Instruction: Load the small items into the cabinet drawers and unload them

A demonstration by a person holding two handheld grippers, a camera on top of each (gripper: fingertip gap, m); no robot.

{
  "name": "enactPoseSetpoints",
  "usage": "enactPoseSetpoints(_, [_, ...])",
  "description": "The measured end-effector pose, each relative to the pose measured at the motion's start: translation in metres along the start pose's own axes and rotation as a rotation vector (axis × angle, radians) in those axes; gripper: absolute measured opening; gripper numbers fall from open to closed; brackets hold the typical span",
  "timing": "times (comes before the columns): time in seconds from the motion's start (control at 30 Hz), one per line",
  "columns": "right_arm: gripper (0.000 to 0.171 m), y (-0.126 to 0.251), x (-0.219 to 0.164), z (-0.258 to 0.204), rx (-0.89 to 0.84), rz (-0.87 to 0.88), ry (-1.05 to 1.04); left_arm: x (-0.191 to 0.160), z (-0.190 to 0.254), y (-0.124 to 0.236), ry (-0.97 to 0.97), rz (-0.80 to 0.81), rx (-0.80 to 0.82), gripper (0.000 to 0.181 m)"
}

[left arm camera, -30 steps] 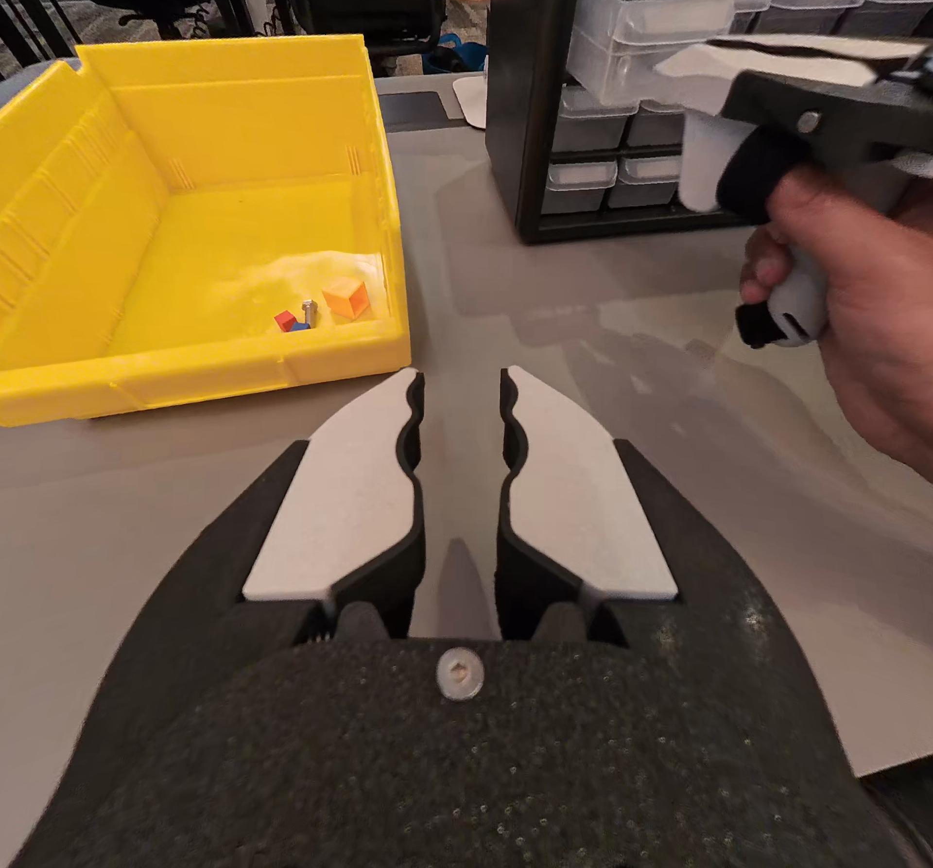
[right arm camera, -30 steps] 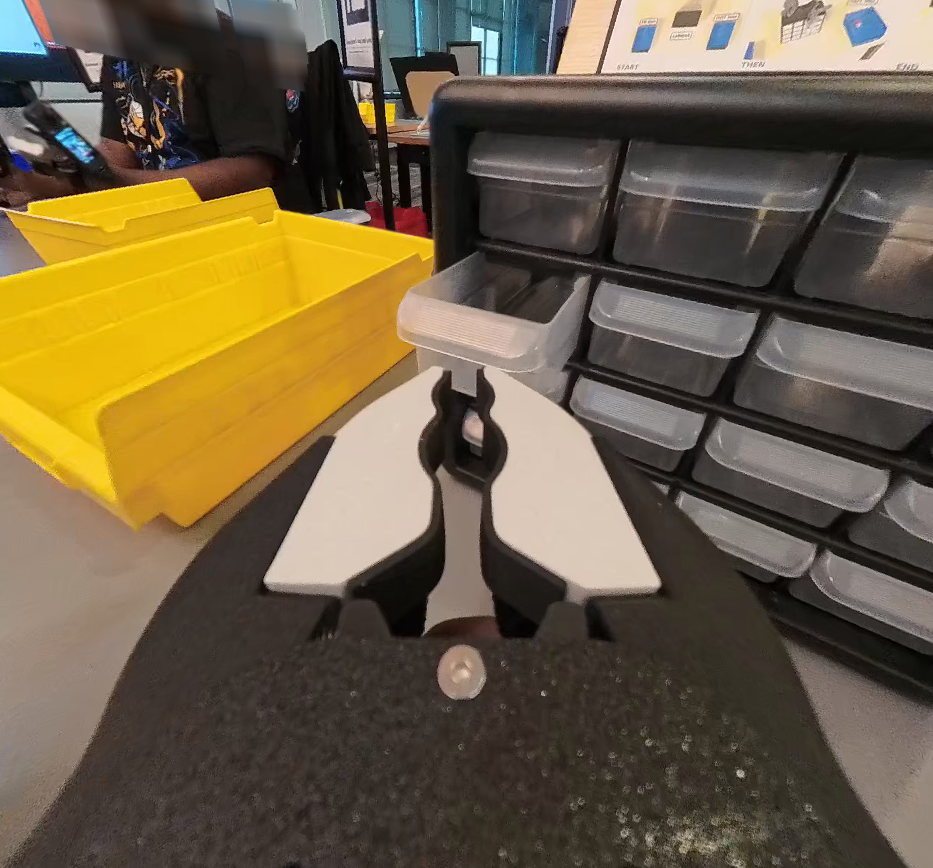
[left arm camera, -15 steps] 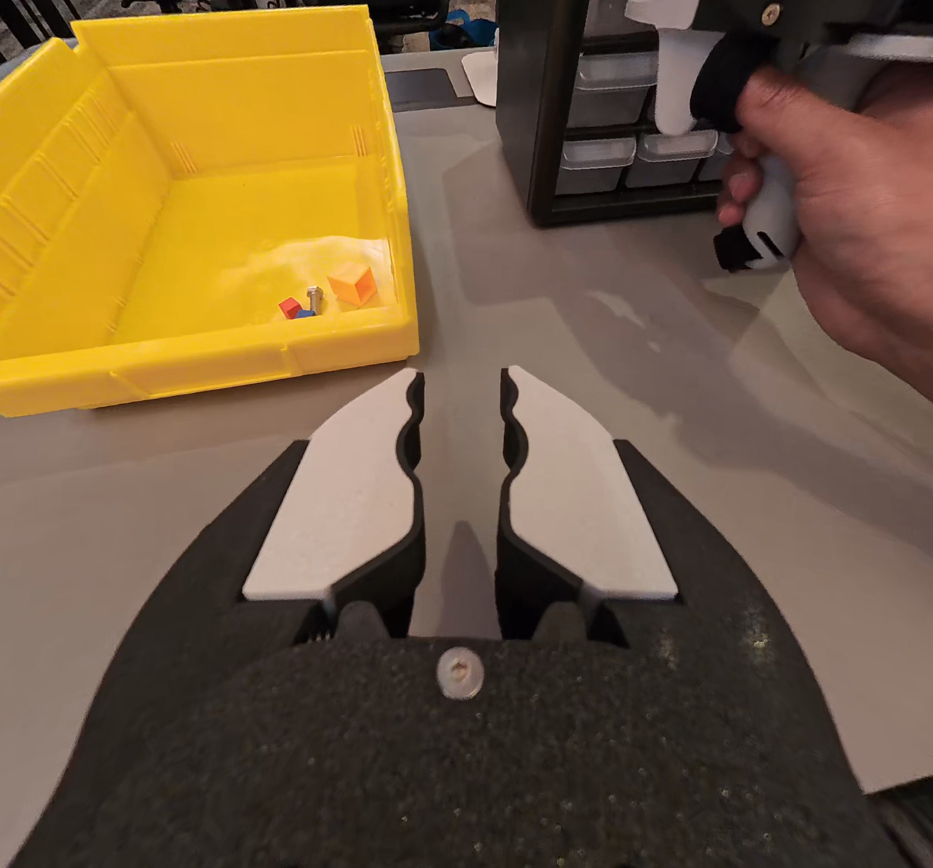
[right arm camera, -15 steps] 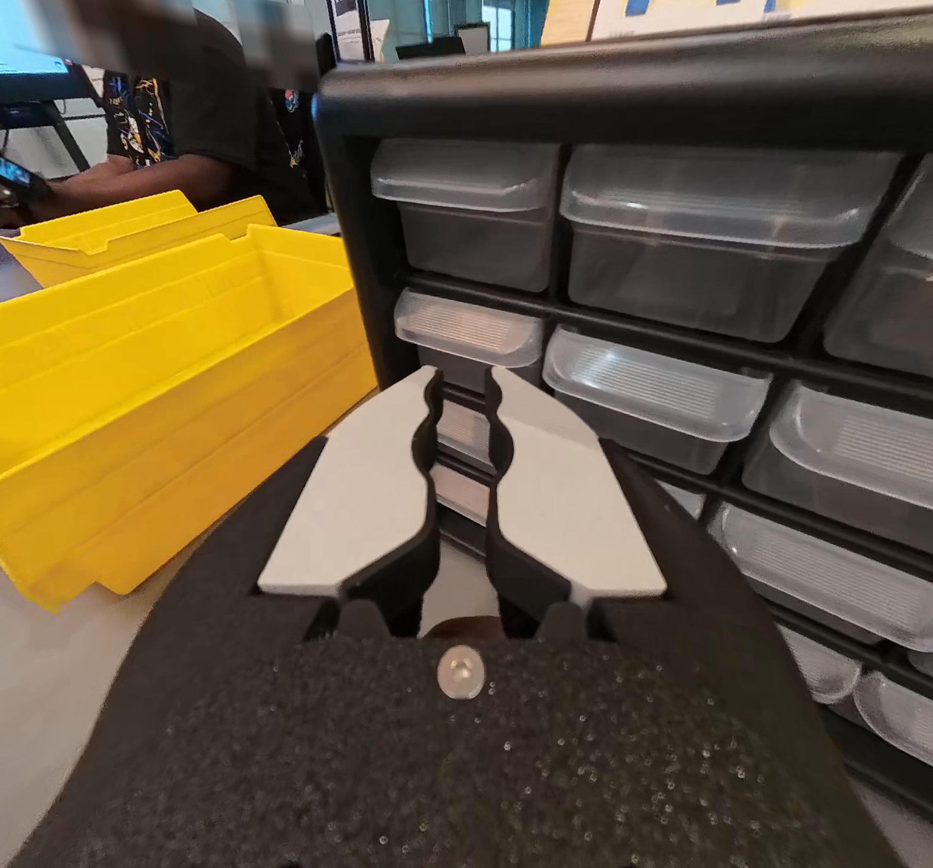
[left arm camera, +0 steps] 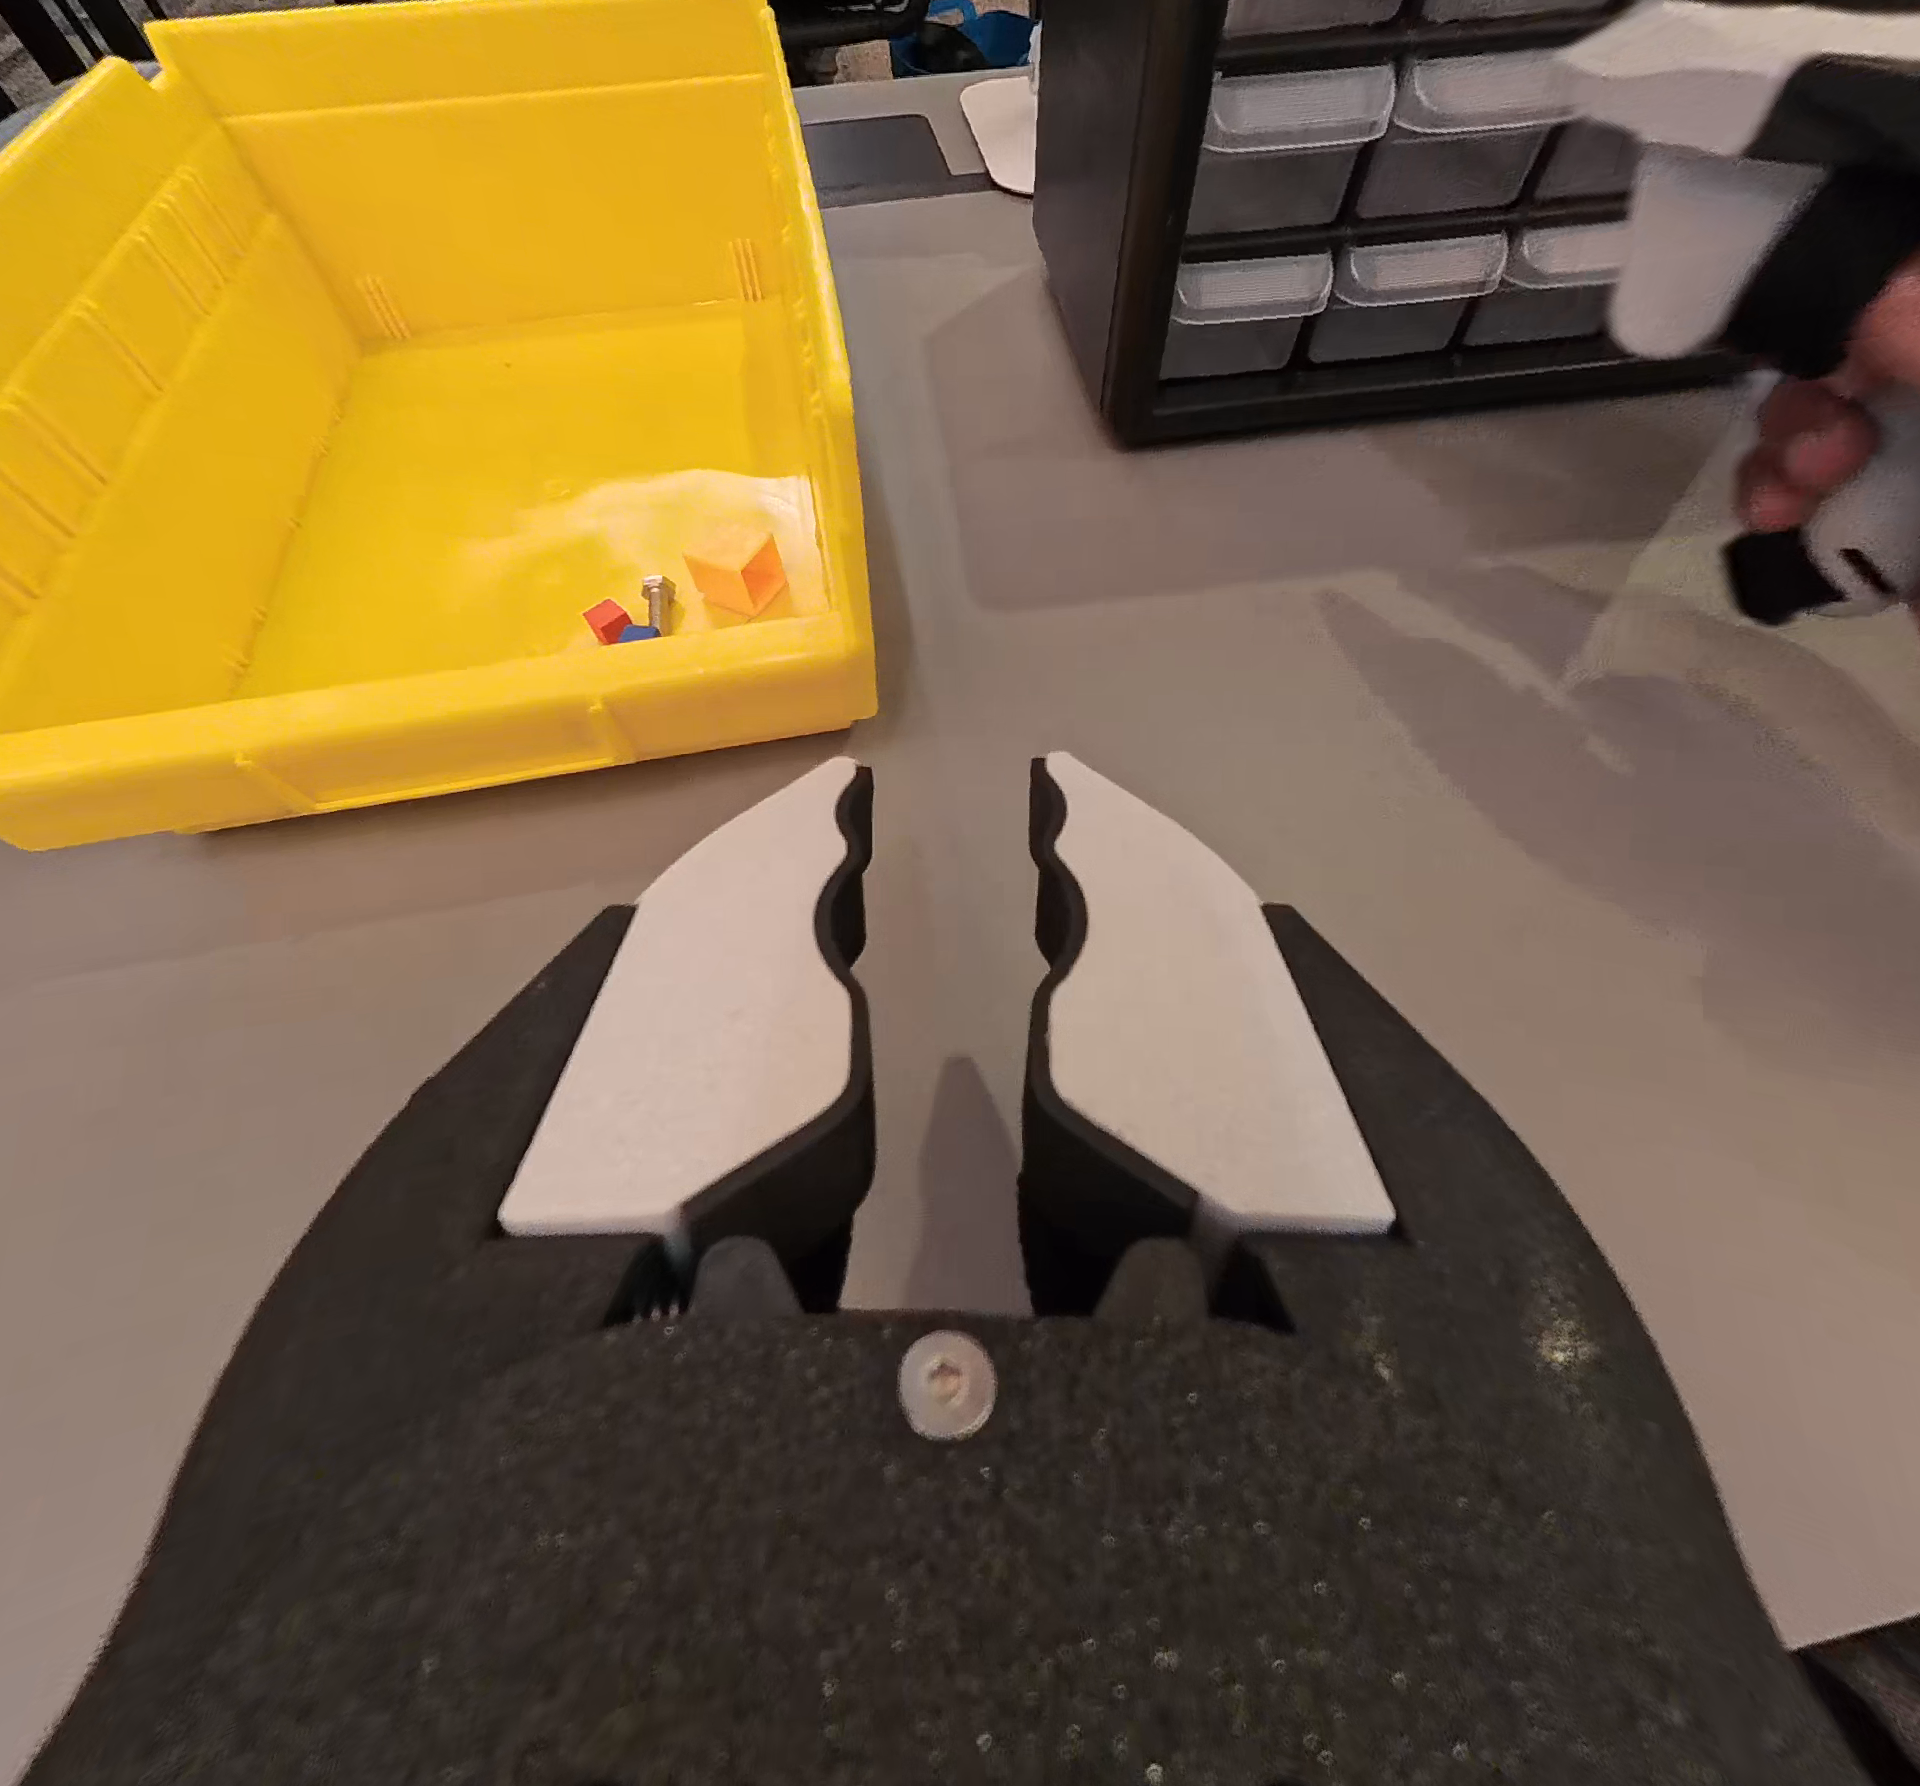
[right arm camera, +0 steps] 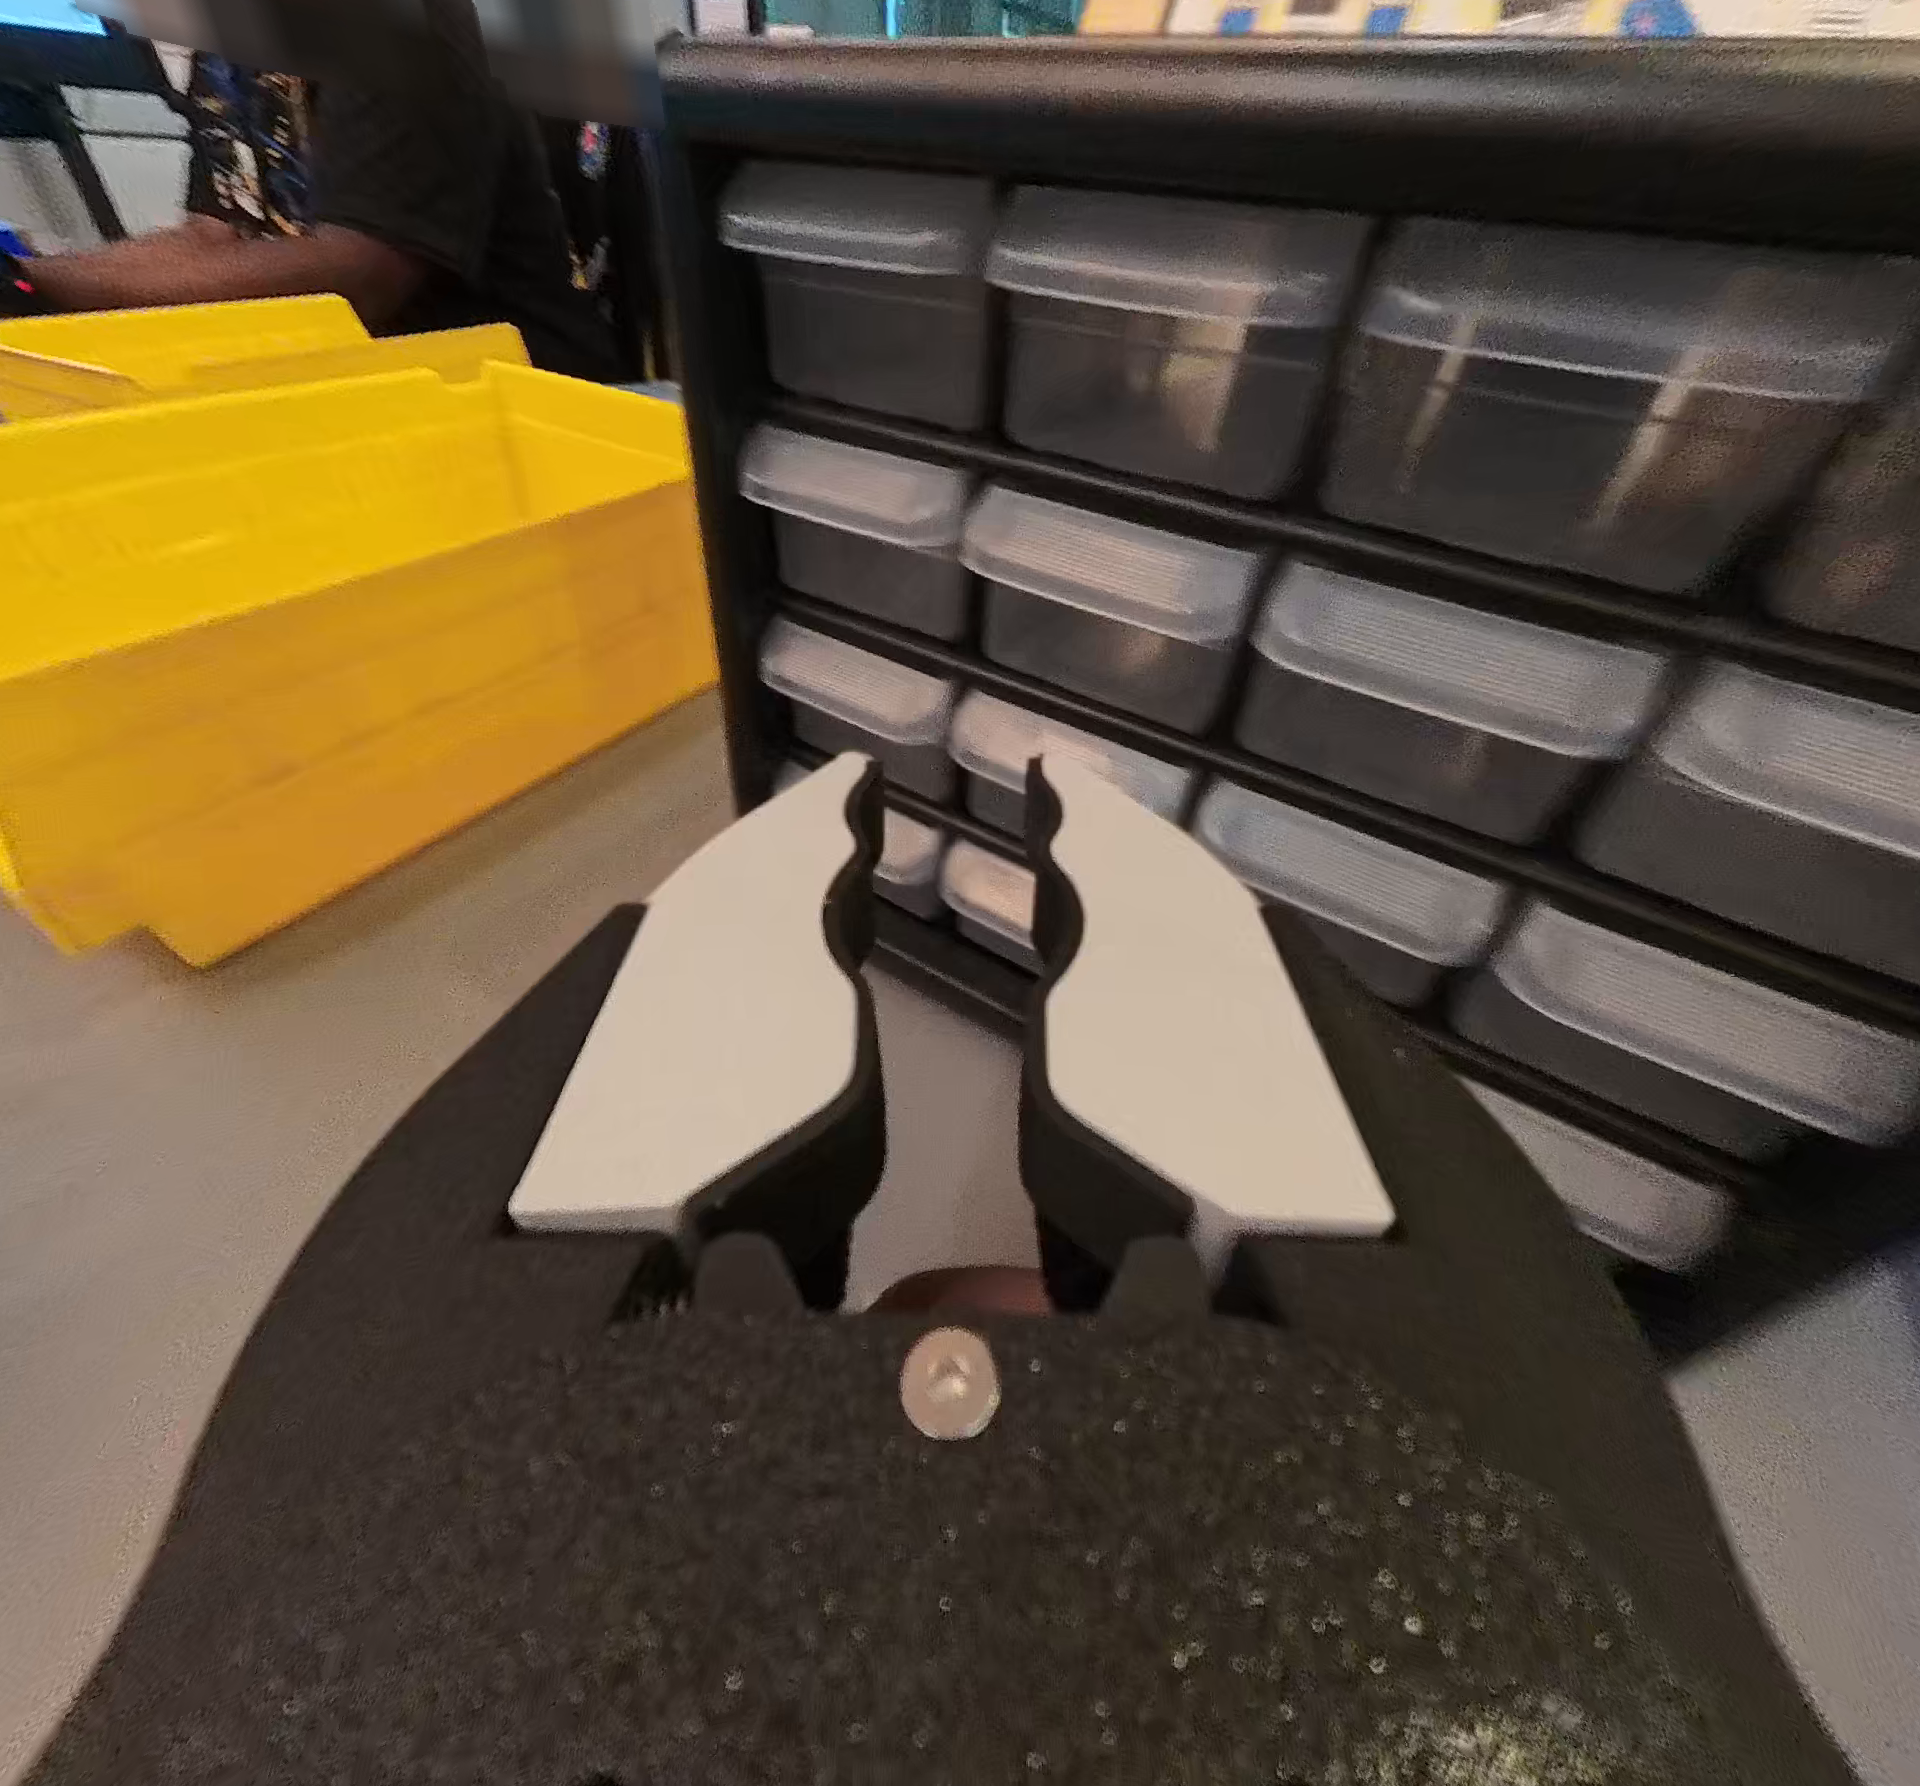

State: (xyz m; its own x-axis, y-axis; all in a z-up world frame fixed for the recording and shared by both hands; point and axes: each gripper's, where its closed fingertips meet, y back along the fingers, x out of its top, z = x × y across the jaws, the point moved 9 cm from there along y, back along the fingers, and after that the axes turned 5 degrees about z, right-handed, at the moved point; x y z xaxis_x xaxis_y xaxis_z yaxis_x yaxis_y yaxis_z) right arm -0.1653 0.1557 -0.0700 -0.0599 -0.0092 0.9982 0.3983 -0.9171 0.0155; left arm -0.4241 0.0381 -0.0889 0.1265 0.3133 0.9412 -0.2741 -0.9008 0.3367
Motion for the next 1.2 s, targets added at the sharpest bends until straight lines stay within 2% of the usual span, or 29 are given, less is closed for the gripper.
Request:
enactPoseSetpoints(0.13, [0.034, 0.029, -0.005, 0.032, -0.035, -0.037, -0.021, 0.001, 0.001, 0.0, 0.001, 0.0, -0.01, 0.028])
enactPoseSetpoints(0.37, [0.035, 0.056, -0.003, 0.08, -0.21, -0.078, 0.194, 0.002, 0.003, 0.0, -0.011, 0.002, -0.018, 0.028])
enactPoseSetpoints(0.53, [0.034, 0.043, 0.01, 0.095, -0.388, -0.113, 0.591, 0.002, 0.005, 0.001, -0.025, 0.008, -0.011, 0.028])
enactPoseSetpoints(0.67, [0.015, 0.033, 0.008, 0.088, -0.506, -0.121, 0.982, 0.002, 0.005, 0.002, -0.04, 0.013, 0.002, 0.028])
enactPoseSetpoints(0.77, [0.008, 0.027, 0.002, 0.081, -0.524, -0.118, 1.114, 0.002, 0.004, 0.002, -0.041, 0.012, 0.005, 0.028])
enactPoseSetpoints(1.03, [0.008, 0.019, -0.001, 0.079, -0.549, -0.124, 1.268, 0.001, 0.003, 0.0, -0.04, 0.007, 0.003, 0.028])
enactPoseSetpoints(1.2, [0.008, 0.03, -0.002, 0.075, -0.535, -0.115, 1.26, 0.0, 0.002, -0.001, -0.034, 0.001, 0.002, 0.028])
